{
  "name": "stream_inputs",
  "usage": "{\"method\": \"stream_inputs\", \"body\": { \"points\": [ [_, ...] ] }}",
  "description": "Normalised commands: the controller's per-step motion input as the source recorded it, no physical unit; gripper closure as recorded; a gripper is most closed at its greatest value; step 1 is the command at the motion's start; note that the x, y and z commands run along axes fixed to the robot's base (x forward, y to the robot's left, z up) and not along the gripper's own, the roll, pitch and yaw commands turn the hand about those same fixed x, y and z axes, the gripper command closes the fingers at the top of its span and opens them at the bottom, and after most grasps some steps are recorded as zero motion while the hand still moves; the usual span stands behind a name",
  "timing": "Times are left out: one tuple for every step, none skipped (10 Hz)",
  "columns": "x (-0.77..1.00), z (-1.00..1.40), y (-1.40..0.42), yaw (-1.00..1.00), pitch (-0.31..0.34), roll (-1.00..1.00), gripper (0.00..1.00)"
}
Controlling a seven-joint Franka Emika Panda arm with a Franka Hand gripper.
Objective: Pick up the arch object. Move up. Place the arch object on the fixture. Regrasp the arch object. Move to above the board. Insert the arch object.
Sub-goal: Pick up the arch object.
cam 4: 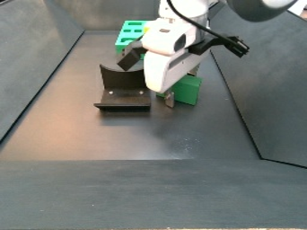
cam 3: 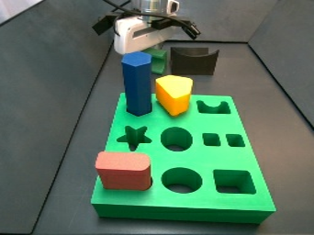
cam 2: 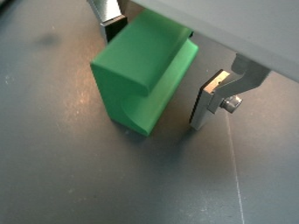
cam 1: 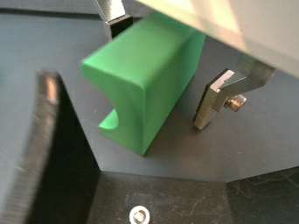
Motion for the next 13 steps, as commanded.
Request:
{"method": "stream_inputs", "body": {
  "points": [
    [0.00, -0.29, 0.00, 0.15, 0.000, -0.08, 0.00],
    [-0.11, -0.19, 0.00, 0.01, -0.057, -0.07, 0.00],
    [-0.06, 0.00, 0.00, 0.00, -0.076, -0.03, 0.00],
    [0.00, 0.00, 0.00, 0.00, 0.000, 0.01, 0.00],
    [0.00, 0.00, 0.00, 0.00, 0.000, 0.00, 0.00],
    [0.00, 0.00, 0.00, 0.00, 0.000, 0.00, 1.00],
    [0.00, 0.00, 0.00, 0.00, 0.000, 0.00, 1.00],
    [0.00, 0.00, 0.00, 0.00, 0.000, 0.00, 1.00],
    [0.00, 0.00, 0.00, 0.00, 0.000, 0.00, 1.00],
    [0.00, 0.00, 0.00, 0.00, 0.000, 0.00, 1.00],
    [0.00, 0.00, 0.00, 0.00, 0.000, 0.00, 1.00],
    [0.00, 0.00, 0.00, 0.00, 0.000, 0.00, 1.00],
    [0.00, 0.00, 0.00, 0.00, 0.000, 0.00, 1.00]
  ]
}}
